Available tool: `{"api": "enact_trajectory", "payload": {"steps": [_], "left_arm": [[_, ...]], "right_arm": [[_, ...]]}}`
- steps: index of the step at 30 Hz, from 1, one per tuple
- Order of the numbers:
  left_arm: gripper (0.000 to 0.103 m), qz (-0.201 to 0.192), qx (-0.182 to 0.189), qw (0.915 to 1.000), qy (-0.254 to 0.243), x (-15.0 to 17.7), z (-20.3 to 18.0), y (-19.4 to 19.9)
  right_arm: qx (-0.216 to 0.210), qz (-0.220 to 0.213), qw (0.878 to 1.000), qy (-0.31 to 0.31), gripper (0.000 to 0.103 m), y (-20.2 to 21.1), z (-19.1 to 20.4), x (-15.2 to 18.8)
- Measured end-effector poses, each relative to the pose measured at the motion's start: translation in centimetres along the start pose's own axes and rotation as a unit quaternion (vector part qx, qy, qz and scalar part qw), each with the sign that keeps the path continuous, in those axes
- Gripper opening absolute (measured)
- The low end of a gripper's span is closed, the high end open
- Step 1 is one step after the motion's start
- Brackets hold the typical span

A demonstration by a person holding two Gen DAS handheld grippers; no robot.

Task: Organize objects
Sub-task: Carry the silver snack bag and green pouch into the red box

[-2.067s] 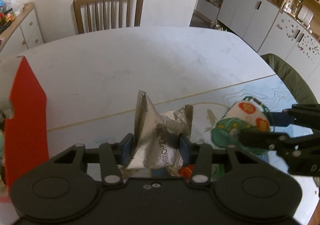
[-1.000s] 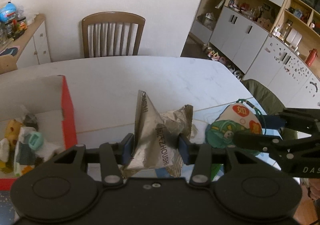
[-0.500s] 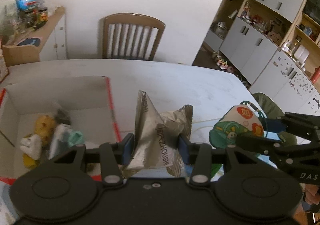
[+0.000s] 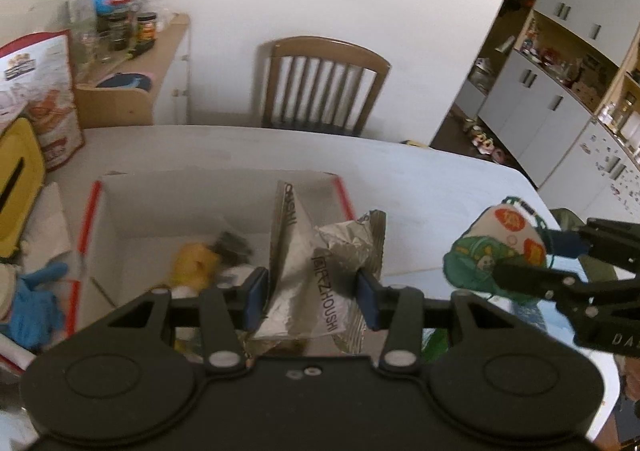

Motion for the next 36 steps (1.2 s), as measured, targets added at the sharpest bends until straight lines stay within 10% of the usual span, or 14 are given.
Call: {"api": "enact_trajectory", "payload": {"steps": [36], "left_arm": [[0.043, 0.067, -0.066, 0.9955, 0.004, 1.1, 11.5, -9.2]], "right_arm": [[0.050, 0.077, 0.995, 0.031, 0.045, -20.1, 5.7, -2.5]]}}
Point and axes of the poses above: each gripper's, at about its wrist camera, not at the fingertips, and y roughly against the way its jaws point, z to its left, x to its underside, the point moved 3 cm from there along -y, roughly the way its jaws point, and after that the axes turned 13 degrees about -y, right-handed, at the moved point
